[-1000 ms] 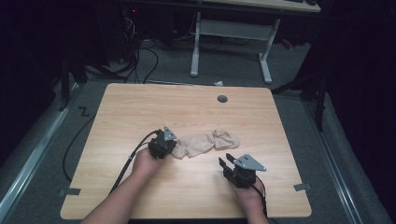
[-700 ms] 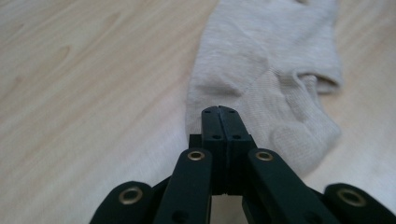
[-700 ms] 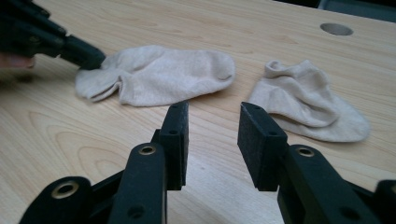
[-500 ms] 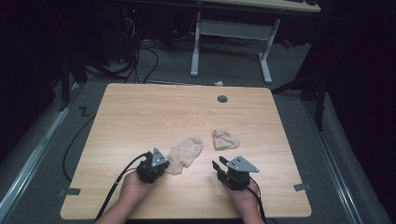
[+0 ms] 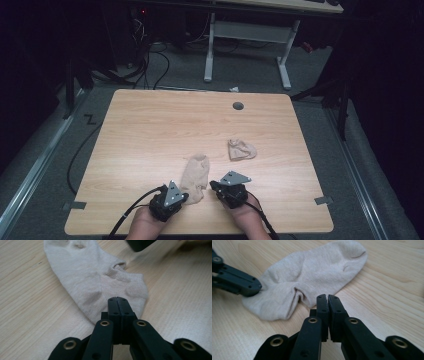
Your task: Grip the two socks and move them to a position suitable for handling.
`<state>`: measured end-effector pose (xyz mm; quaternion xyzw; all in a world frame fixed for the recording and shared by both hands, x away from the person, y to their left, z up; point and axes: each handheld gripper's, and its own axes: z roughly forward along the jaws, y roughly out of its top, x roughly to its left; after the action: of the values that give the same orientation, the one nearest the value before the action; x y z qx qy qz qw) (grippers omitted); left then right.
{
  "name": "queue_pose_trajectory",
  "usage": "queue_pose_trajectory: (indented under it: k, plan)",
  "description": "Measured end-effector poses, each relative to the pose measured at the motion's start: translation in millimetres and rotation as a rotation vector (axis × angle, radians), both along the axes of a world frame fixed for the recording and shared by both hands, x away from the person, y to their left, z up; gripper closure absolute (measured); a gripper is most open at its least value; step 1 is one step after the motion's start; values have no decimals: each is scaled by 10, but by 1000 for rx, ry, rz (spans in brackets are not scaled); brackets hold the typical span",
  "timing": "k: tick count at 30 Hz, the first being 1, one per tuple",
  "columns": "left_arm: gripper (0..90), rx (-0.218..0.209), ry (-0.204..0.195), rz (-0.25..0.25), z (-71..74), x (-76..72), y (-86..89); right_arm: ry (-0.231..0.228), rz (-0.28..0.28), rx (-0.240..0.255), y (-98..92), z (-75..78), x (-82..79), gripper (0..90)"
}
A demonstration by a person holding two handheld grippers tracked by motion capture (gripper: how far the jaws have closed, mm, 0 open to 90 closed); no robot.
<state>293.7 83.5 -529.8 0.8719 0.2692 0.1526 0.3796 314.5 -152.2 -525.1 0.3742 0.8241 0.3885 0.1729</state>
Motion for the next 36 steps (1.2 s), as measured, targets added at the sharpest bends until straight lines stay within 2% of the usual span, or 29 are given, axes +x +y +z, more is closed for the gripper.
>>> queue_pose_trajectory:
  k: [2, 5, 6, 11, 13, 14, 15, 16, 17, 18, 19, 21, 23, 26, 30, 33, 36]
  plan:
    - [900, 1, -4, -5, -1, -30, -14, 1, 3, -7, 23, -9, 16, 883]
    - [899, 7, 5, -19, 10, -83, -34, 28, 20, -28, 110, -28, 71, 883]
    - [899, 12, 7, -28, 16, -103, -48, 44, 28, -26, 161, -63, 111, 887]
    - [884, 25, 17, -80, 35, -153, -164, 52, 27, -3, 168, -68, 174, 885]
    - [850, 7, 26, -91, 56, -141, -189, 38, 13, -10, 140, -61, 172, 884]
    - [845, -13, 20, -88, 74, -133, -180, 9, 8, 1, 106, 4, 126, 885]
    - [845, -29, 9, -79, 102, -120, -160, 9, 8, 1, 106, 4, 126, 885]
    - [836, -61, -22, -52, 173, -66, -94, -27, 7, 10, 87, 72, 44, 885]
    - [836, -74, -40, -31, 214, -22, -53, -33, 13, 9, 80, 87, 3, 885]
    - [837, -74, -40, -31, 214, -22, -53, -37, 17, 11, 79, 91, -40, 885]
    - [837, -95, -48, -11, 251, 38, -16, -38, 24, 13, 78, 90, -81, 886]
    - [840, -99, -64, 25, 309, 194, 23, -36, 33, 14, 78, 89, -119, 885]
    - [863, -84, -73, 51, 325, 383, 8, -33, 40, 22, 89, 87, -177, 885]
    - [881, -27, -86, 80, 280, 694, -78, -3, 64, 21, 136, 52, -206, 884]
    - [891, 13, -39, 105, 161, 993, -135, 19, 111, 6, 227, 0, -254, 885]
    - [894, 60, -10, 109, 55, 1084, -138, 33, 132, -26, 286, -45, -245, 885]
    - [899, 62, -8, 110, 33, 1070, -90, 36, 126, -26, 285, -50, -231, 886]
